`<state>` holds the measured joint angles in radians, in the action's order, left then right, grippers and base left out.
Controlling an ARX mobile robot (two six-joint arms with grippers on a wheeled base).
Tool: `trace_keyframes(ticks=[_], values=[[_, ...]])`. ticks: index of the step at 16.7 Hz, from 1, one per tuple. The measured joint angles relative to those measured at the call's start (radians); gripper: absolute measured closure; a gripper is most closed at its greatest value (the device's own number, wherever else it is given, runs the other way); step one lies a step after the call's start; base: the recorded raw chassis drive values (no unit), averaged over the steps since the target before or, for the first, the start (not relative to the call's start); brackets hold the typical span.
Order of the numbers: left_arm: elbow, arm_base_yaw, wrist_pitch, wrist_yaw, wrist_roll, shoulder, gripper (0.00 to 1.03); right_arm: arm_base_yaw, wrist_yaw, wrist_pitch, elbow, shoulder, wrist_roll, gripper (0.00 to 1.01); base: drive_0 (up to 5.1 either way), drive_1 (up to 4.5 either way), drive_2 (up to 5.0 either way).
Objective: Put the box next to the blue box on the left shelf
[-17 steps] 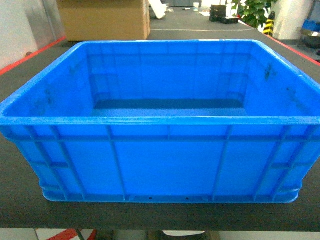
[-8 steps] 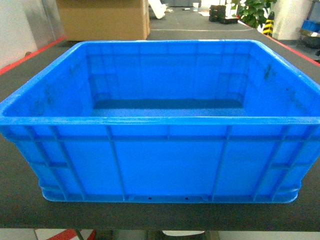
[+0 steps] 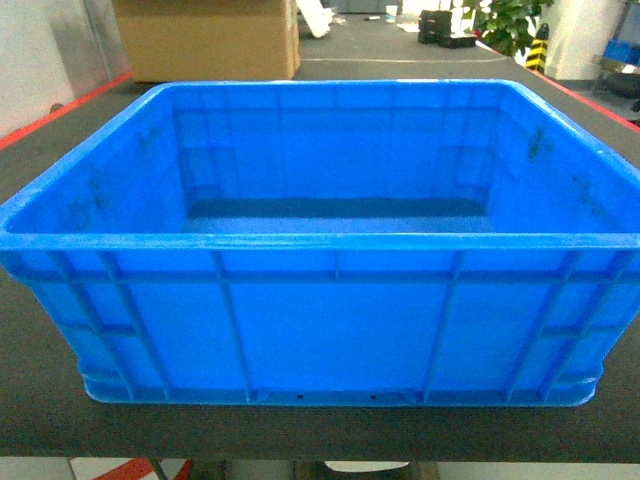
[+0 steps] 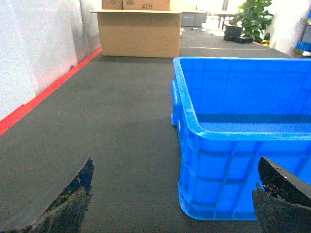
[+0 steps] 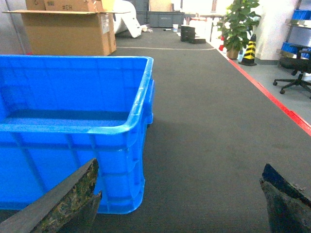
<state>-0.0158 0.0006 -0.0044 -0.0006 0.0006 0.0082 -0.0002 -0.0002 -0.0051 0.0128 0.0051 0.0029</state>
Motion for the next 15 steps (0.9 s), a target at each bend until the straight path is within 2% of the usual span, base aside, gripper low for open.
trace_keyframes(ticks=[15], values=[[0.0,0.0,0.0,0.0,0.0,0.0,0.05,0.0,0.0,0.0,0.0,0.0,0.0,0.03,0.0,0.0,0.0]])
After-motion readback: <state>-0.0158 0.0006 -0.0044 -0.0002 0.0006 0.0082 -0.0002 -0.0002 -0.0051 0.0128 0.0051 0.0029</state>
